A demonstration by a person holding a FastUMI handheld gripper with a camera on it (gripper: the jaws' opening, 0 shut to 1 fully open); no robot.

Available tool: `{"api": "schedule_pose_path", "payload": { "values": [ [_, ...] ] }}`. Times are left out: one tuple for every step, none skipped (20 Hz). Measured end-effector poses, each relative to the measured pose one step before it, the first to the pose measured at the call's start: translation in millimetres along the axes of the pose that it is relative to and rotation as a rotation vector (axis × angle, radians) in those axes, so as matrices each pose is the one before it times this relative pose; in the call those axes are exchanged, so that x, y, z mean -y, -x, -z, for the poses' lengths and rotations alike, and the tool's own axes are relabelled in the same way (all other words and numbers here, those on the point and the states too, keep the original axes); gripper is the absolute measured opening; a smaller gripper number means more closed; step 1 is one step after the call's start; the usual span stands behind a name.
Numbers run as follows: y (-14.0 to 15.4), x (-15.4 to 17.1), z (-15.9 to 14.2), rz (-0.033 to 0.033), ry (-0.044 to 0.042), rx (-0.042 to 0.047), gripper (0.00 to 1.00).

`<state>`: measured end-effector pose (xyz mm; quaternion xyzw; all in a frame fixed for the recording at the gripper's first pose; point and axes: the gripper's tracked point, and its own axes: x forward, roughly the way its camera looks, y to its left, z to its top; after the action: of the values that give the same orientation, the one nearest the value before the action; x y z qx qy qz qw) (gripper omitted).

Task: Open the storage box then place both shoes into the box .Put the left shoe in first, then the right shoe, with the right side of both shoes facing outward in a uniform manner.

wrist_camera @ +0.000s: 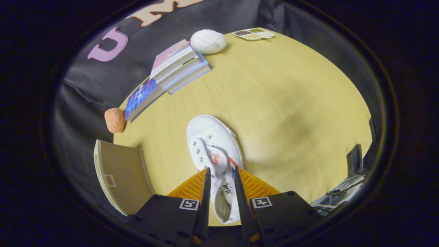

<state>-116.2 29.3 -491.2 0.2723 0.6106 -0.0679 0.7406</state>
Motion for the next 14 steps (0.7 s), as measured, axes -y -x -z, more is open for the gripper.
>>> {"api": "schedule_pose_path", "payload": {
  "values": [
    [-3.28,4.97,0.77,0.01334,0.00581,-0.00001,0.41],
    [-3.55,4.49,1.52,0.01062,0.00875,-0.00124,0.41],
    [-4.26,5.30,1.57,0.01591,0.01362,-0.00414,0.41],
    [-5.01,4.58,2.31,0.01498,0.01553,-0.00584,0.41],
    [-5.28,3.39,2.97,0.00727,0.01215,-0.00959,0.41],
    [-3.61,-2.06,2.38,-0.01000,0.00230,-0.01028,0.41],
    [-1.19,-1.71,0.85,-0.00754,-0.00800,-0.00478,0.41],
    [-2.30,0.25,-0.22,-0.00295,-0.00203,-0.00215,0.41],
    [-0.90,-0.52,-0.01,-0.00578,0.00707,-0.00312,0.41],
    [-1.17,-0.90,1.13,-0.00813,0.01012,-0.00478,0.41],
    [1.05,1.28,0.15,-0.00399,0.00313,0.00231,0.37],
    [-2.25,-2.13,-0.20,-0.00035,0.00133,-0.00507,0.34],
    [-0.99,0.69,-1.31,0.00129,0.00817,0.00623,0.30],
    [3.44,-0.56,-0.94,0.00630,0.00319,0.00878,0.20]
  ]
}}
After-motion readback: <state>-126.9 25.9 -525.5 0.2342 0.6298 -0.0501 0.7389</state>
